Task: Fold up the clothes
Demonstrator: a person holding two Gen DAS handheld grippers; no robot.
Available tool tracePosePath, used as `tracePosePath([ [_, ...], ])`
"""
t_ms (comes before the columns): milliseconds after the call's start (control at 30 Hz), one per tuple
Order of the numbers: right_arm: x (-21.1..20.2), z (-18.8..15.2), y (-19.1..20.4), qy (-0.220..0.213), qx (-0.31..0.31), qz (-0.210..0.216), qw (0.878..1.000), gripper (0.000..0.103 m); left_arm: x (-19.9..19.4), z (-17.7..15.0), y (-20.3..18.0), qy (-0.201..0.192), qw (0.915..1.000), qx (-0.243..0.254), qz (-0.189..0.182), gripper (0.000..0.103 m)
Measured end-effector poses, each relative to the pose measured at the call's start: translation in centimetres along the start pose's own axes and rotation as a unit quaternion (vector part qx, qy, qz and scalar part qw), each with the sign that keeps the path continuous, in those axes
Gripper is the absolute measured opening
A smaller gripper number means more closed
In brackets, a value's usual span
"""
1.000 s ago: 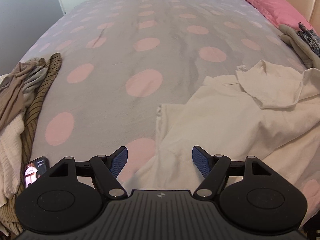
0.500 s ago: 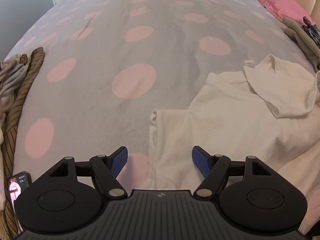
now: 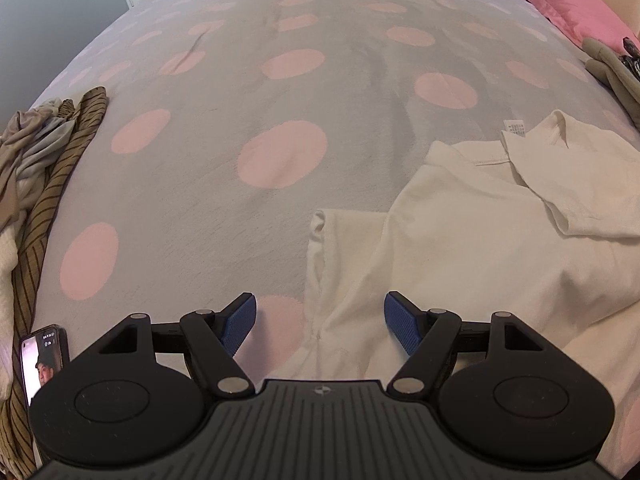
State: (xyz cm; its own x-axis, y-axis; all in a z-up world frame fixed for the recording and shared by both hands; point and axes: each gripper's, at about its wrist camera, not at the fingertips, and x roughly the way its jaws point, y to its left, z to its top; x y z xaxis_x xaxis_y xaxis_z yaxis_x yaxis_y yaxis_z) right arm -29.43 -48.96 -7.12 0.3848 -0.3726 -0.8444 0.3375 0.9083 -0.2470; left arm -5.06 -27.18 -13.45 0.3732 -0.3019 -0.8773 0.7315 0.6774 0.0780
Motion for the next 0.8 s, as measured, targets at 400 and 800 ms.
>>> tracePosePath([
  [400,-1.8,-6.5,3.9,0.147,-0.071,0.028,0.986,0.002,0.3,0.0,-0.7,0.009,0.9994,0.018,0.029,0.075],
  [800,-5.9,-4.2,2.8,0.076,-0.024,0.069,0.994,0.021,0.4,-0.2,-1.1,0.009,0.9991,0.023,0.036,0.079],
])
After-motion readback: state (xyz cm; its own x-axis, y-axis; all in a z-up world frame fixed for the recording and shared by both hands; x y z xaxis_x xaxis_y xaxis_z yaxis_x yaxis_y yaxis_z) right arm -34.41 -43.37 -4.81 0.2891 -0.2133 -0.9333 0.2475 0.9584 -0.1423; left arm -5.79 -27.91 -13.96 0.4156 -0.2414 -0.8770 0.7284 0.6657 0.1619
